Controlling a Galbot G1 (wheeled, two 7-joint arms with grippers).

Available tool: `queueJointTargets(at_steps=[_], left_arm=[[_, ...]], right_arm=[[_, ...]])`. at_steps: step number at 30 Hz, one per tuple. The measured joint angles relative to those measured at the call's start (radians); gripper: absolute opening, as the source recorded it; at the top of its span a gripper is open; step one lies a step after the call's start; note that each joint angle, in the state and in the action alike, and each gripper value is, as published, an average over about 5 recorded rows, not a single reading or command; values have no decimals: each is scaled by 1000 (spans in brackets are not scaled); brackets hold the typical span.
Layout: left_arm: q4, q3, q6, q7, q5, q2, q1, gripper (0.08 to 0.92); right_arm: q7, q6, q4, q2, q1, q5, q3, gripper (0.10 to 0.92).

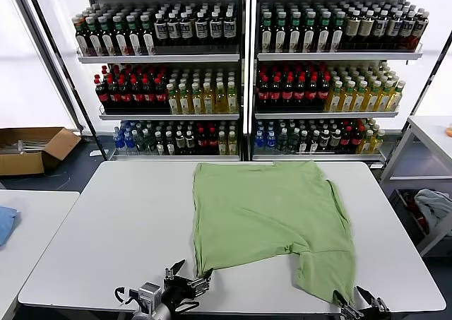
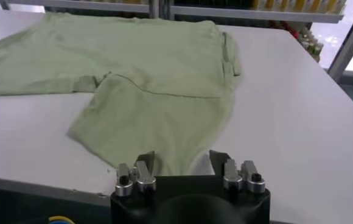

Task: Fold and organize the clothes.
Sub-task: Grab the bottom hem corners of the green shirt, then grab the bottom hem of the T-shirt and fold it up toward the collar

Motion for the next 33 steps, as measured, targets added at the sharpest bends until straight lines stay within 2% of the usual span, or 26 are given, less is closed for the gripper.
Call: queueJointTargets(at_steps=[10,13,25,33], left_arm=[[13,29,6,-8,1,8,-8,463],[20,42,7,-8,7,7,-10,377],[42,48,4,-1,15,25,-29,108],[24,18,-21,4,20,47,-21,87]], right_arm=[[-4,-2,-15,7,-1,-17,-29,157],[-4,-1,-21,8,-4,-18,-35,111],[-39,66,-39,8,1,16,-40,107],[-77,148,-31,4,15,72,-56,107]])
